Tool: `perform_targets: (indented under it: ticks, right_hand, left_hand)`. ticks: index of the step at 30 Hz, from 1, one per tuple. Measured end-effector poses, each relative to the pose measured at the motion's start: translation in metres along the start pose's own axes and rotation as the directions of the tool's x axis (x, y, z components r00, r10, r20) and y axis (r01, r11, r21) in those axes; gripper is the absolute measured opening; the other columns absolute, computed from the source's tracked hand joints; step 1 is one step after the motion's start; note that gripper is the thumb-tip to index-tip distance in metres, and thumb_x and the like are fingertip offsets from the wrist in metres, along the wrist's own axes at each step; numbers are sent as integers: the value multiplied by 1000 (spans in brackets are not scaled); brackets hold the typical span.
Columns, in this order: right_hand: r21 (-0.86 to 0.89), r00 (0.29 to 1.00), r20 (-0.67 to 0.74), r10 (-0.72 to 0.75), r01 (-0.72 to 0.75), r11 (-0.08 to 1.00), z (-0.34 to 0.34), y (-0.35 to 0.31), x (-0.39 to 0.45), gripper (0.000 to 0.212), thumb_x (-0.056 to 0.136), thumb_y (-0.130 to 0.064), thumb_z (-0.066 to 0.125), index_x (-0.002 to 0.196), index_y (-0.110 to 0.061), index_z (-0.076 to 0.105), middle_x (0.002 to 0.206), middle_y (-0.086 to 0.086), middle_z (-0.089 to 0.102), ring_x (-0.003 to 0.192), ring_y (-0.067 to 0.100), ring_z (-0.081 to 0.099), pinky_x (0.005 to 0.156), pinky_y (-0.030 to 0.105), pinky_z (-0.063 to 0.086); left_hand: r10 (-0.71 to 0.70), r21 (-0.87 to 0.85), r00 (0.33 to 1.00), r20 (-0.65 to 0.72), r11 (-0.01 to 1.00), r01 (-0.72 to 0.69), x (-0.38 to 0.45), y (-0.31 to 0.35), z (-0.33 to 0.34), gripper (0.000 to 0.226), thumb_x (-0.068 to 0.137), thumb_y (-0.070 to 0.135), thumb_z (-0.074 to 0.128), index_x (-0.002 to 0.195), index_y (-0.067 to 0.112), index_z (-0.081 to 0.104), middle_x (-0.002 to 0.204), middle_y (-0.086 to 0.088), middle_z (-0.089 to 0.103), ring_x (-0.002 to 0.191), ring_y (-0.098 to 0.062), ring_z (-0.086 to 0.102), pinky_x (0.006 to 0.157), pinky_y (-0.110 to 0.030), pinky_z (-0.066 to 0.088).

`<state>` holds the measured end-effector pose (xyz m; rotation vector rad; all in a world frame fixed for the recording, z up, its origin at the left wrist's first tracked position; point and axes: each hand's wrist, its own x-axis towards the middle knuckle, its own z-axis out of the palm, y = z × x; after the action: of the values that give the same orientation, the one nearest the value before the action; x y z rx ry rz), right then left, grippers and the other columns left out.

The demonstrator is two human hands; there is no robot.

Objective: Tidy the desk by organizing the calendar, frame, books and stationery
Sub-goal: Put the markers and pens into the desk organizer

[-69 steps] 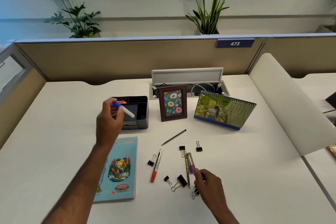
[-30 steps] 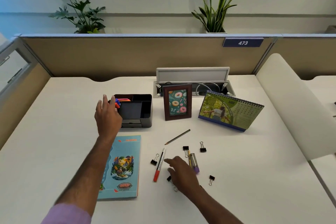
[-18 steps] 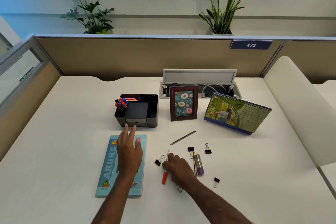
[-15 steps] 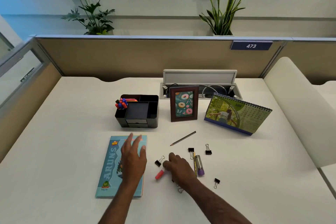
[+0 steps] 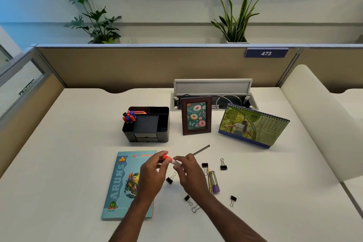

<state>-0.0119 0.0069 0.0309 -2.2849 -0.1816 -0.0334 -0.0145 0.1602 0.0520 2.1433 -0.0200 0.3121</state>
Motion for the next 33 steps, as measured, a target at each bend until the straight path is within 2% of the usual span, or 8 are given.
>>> perform_targets:
  ticks: [3,4,6,9,13,16,23,33]
  right_hand:
    - [-3,1000,-20,-3,3,1000,-3,4,-5,44,93,-38,59,136,-36,47,98,-15,46,78,-6,49,61,7,38]
    - [-4,1000,-29,0,0,1000,-5,7,-9,46,93,-38,60,137,-36,47,95,-17,45,76,-7,47,60,5,35]
    - [5,999,-40,1,-1,1000,-7,18,-20,45,92,-38,61,136,-34,50,87,-20,41,75,-7,46,62,6,36]
    - [-1,999,-36,26,-26,1000,-8,40,-42,41,92,-36,62,132,-32,54,81,-21,40,76,-7,46,67,7,37]
    - [-41,993,-20,118,-119,992,-9,65,-69,40,90,-43,61,125,-54,45,81,-15,47,75,-3,48,62,16,43]
    - [-20,986,-20,165,-166,986,-11,79,-83,40,88,-45,61,123,-56,44,79,-14,49,74,0,51,67,23,48]
    - [-17,979,-27,200,-200,980,-15,84,-93,39,88,-40,65,121,-53,49,79,-10,52,74,5,54,63,14,43]
    - [-22,979,-28,204,-205,979,-16,87,-97,38,88,-37,66,120,-50,52,78,-11,51,74,5,55,64,15,45]
  left_hand:
    - [28,4,998,-57,1000,-28,21,4,-13,26,91,14,69,117,14,68,103,4,71,86,4,66,71,-2,49]
    - [33,9,995,-90,999,-32,32,5,-21,26,92,14,67,117,14,67,102,2,71,86,1,66,71,-2,49]
    - [49,12,984,-173,999,-48,57,7,-41,24,93,16,66,117,15,67,102,0,72,87,-5,68,73,-9,52]
    - [115,65,944,-308,993,-100,95,7,-73,20,95,16,64,115,14,65,99,-3,73,86,-15,69,76,-27,57]
    - [198,197,900,-388,972,-129,142,-5,-102,19,97,19,61,115,14,64,106,-6,72,89,-20,68,77,-40,59]
    - [236,286,883,-405,950,-123,168,-10,-113,21,98,18,57,117,12,63,110,-8,72,94,-23,68,78,-40,58]
    - [212,397,910,-356,916,-58,199,-26,-115,27,99,20,56,124,11,63,114,-13,71,100,-30,67,78,-41,57]
    - [133,466,955,-265,885,6,207,-43,-102,29,100,17,55,126,8,64,113,-16,71,97,-34,67,75,-45,58]
